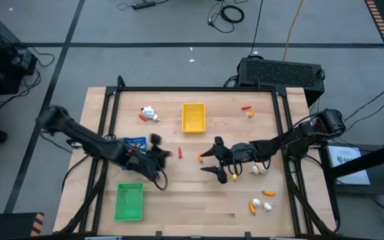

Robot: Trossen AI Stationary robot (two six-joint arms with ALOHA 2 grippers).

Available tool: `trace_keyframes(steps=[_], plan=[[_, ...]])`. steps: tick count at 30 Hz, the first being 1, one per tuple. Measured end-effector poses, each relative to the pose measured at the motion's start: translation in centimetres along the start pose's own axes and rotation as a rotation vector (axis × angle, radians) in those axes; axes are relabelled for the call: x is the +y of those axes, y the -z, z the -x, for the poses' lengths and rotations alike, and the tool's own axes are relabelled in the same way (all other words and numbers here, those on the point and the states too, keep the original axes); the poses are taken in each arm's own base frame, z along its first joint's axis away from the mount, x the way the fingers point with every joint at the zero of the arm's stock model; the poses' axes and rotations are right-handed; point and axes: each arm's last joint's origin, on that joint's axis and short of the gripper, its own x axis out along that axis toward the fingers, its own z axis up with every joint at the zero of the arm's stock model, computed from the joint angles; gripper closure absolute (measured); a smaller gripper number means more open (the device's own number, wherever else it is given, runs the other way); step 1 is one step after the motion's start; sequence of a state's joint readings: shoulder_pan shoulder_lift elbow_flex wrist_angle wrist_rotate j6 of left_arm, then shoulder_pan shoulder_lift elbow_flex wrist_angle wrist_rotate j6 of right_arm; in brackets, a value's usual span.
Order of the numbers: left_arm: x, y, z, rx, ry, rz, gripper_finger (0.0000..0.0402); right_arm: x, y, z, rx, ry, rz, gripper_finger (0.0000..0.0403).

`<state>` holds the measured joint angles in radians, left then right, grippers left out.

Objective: Sort produce into baskets
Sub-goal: Put the orange mushroom into the blue bin, then put the brown mushroom into the blue bin

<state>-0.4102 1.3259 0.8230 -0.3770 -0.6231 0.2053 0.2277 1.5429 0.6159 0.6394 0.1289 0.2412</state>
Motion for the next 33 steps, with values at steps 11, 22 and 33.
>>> trace_keyframes(steps=[11, 22, 33], plan=[[2.2, 7.2, 7.1, 0.434, 0.231, 0.685, 0.0383, -1.2, -0.1, -0.1, 0.013, 0.041, 0.01, 0.0133], [1.5, 7.6, 6.3, 0.508, 0.221, 0.696, 0.0303, -1.1, -0.1, -0.1, 0.01, 0.036, 0.006, 0.0133], [2.5, 7.0, 6.3, 0.499, 0.198, 0.709, 0.0281, -1.0, -0.1, -0.1, 0.009, 0.036, 0.007, 0.0133]])
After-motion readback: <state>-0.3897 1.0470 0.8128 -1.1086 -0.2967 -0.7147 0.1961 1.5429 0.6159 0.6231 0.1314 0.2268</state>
